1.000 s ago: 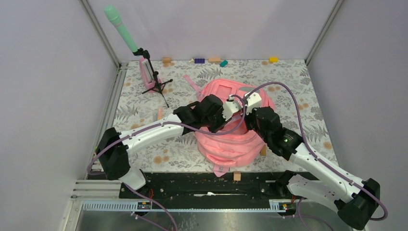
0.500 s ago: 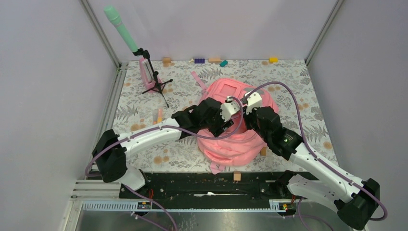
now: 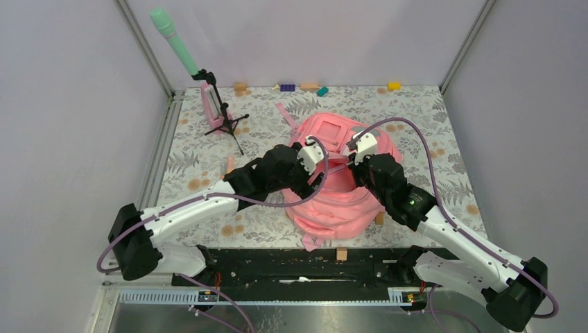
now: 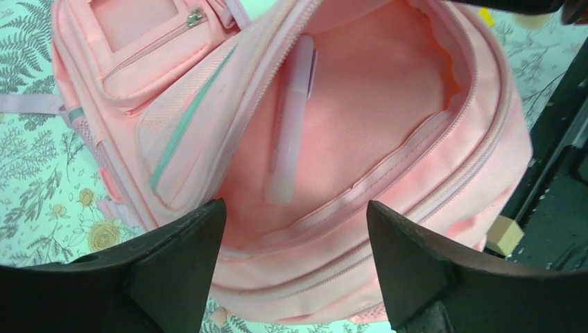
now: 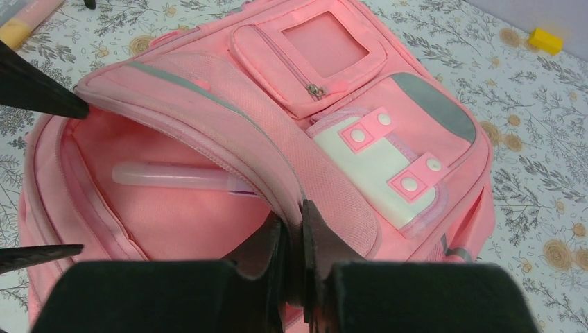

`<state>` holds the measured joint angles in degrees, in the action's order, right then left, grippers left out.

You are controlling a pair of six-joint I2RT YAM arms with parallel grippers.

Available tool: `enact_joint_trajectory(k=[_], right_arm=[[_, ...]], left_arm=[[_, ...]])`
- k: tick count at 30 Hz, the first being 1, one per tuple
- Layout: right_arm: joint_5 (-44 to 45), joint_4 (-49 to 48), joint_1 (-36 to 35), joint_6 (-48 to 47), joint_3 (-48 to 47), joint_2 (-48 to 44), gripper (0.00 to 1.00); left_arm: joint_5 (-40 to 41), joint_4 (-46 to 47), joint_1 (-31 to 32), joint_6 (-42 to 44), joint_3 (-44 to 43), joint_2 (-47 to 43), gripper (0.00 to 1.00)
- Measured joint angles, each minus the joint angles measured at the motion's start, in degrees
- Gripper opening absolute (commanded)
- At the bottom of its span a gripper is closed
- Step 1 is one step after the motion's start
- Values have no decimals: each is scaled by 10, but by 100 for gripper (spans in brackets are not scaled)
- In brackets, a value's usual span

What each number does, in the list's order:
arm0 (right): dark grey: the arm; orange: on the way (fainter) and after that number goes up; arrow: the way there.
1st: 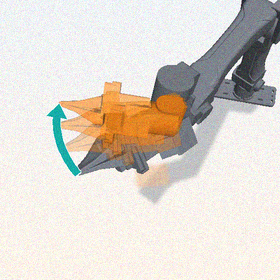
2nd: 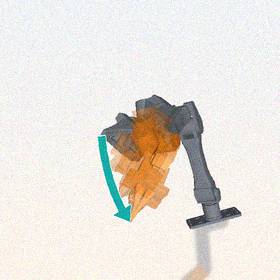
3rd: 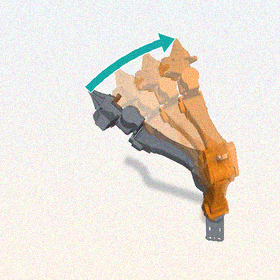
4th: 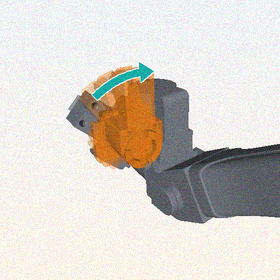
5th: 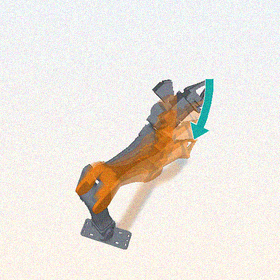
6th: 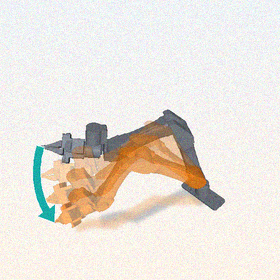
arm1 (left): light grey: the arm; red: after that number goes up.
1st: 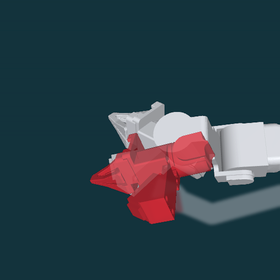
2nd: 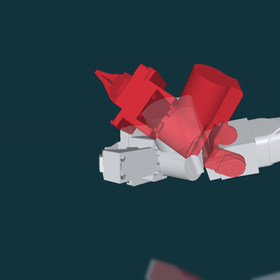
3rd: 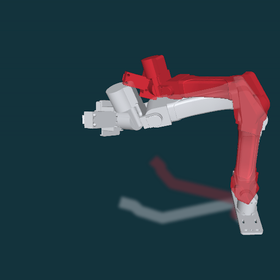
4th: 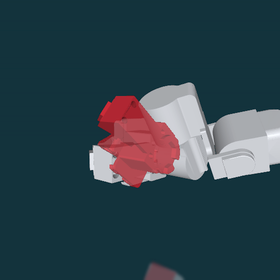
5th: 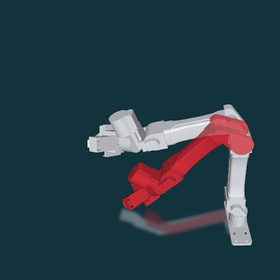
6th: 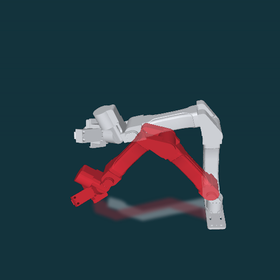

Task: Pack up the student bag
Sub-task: Place the stationery in the student bag, then pick up the stationery from the center of the board.

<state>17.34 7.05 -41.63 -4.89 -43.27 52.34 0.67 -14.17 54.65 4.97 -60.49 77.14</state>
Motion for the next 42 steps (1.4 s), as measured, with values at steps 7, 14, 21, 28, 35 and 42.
enact_joint_trajectory(k=[7, 14, 21, 28, 35, 42], right_arm=[[0, 0, 0, 0, 0, 0, 0], [-1, 0, 0, 0, 1, -2, 0], [-5, 0, 0, 0, 1, -2, 0], [-5, 0, 0, 0, 1, -2, 0], [-5, 0, 0, 0, 1, -2, 0], [-5, 0, 0, 0, 1, -2, 0]], left_arm=[[25, 5, -34, -65, 25, -71, 91], [26, -41, -168, -137, 72, -150, 93], [14, -122, -320, -176, 85, -155, 95], [-9, -157, -472, -189, 85, -101, 94], [-12, -162, -544, -159, 86, 5, 91], [-34, -159, -545, -130, 90, 75, 86]])
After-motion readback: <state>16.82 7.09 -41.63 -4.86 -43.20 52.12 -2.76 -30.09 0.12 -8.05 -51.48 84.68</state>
